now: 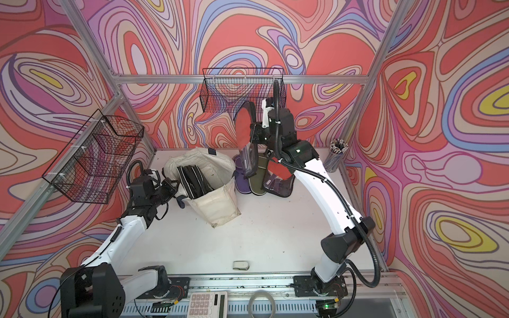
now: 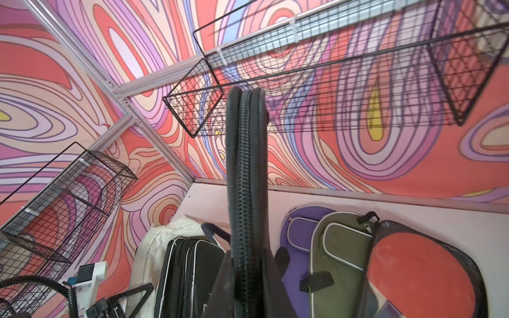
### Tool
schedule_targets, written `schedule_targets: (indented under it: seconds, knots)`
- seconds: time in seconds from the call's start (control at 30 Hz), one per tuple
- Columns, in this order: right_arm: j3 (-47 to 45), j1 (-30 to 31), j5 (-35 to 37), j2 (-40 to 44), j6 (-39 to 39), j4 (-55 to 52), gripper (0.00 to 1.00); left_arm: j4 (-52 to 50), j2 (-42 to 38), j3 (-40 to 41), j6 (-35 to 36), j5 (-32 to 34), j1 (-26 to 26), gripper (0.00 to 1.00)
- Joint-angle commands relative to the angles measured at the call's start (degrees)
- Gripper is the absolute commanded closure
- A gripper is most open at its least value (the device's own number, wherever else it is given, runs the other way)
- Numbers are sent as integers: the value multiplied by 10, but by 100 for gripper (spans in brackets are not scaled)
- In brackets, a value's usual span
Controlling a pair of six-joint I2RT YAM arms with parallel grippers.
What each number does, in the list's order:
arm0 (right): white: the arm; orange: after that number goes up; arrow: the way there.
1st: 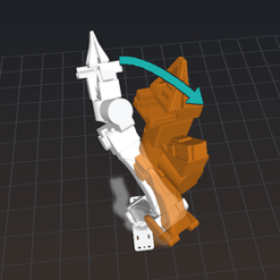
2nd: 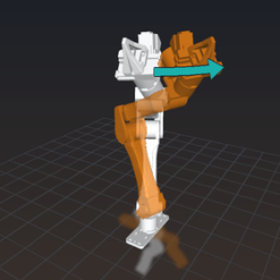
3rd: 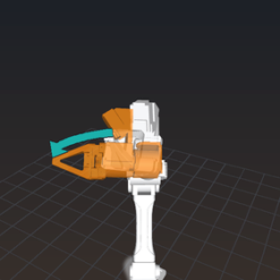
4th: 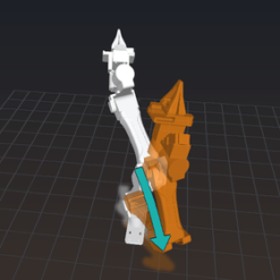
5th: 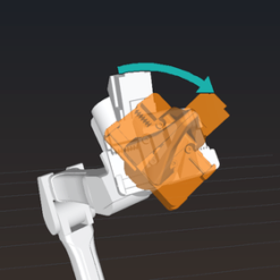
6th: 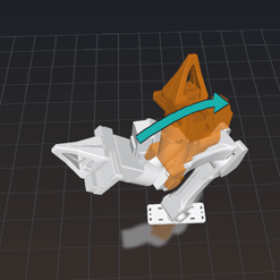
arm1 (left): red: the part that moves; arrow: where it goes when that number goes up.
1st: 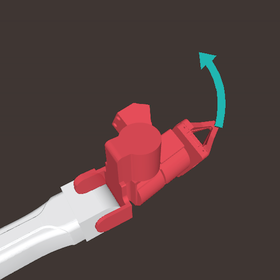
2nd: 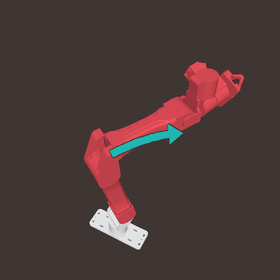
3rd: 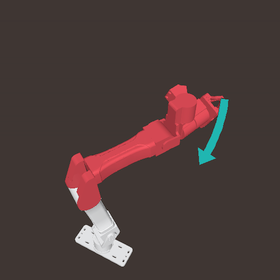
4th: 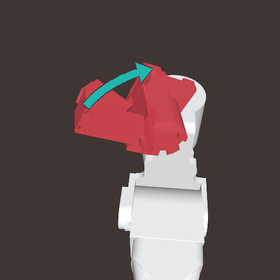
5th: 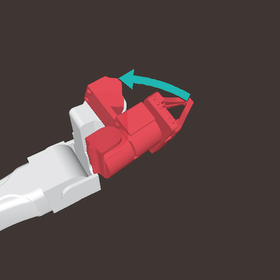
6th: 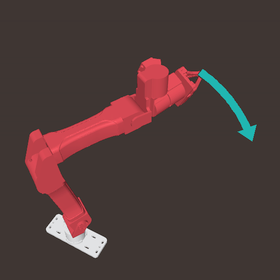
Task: Remove the ping pong set from the canvas bag
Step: Place the ping pong set at the center of the board.
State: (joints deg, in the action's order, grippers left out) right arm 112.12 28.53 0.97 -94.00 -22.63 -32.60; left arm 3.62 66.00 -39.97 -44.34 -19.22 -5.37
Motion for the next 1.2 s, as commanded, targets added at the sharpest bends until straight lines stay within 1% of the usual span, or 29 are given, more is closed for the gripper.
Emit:
schedule_targets:
  seconds: [0.0, 0.23, 0.33, 0.5, 0.63, 0.7, 0.8, 0.87, 0.97, 1.03, 1.17]
  knots:
    - [-34, -30, -26, 44, -32, 50, 100, 2, 3, -5, 4, 2, -4, 100]
    - [-142, -110, -59, 98, -69, 82, 100, 1, 2, -3, 5, 2, -4, 100]
    - [-195, -158, -86, 116, -91, 114, 100, -3, 1, -4, 7, 3, -4, 100]
    - [-305, -258, -190, 125, -157, 223, 100, -8, -3, -6, 9, 4, -4, 100]
    - [-366, -308, -241, 121, -180, 298, 100, -11, -7, -5, 12, 7, -4, 100]
    - [-392, -336, -273, 113, -198, 339, 100, -11, -7, -4, 12, 6, -4, 100]
    - [-435, -377, -336, 93, -251, 430, 100, -10, -6, -4, 11, 7, -4, 100]
    - [-453, -393, -371, 75, -283, 488, 100, -10, -5, -4, 11, 5, -4, 100]
    - [-476, -408, -403, 45, -331, 570, 100, -9, -4, -4, 11, 5, -4, 100]
    - [-483, -412, -411, 24, -347, 598, 100, -9, -4, -5, 11, 4, -4, 100]
    - [-500, -417, -433, -28, -401, 692, 100, -9, -4, -4, 11, 5, -4, 100]
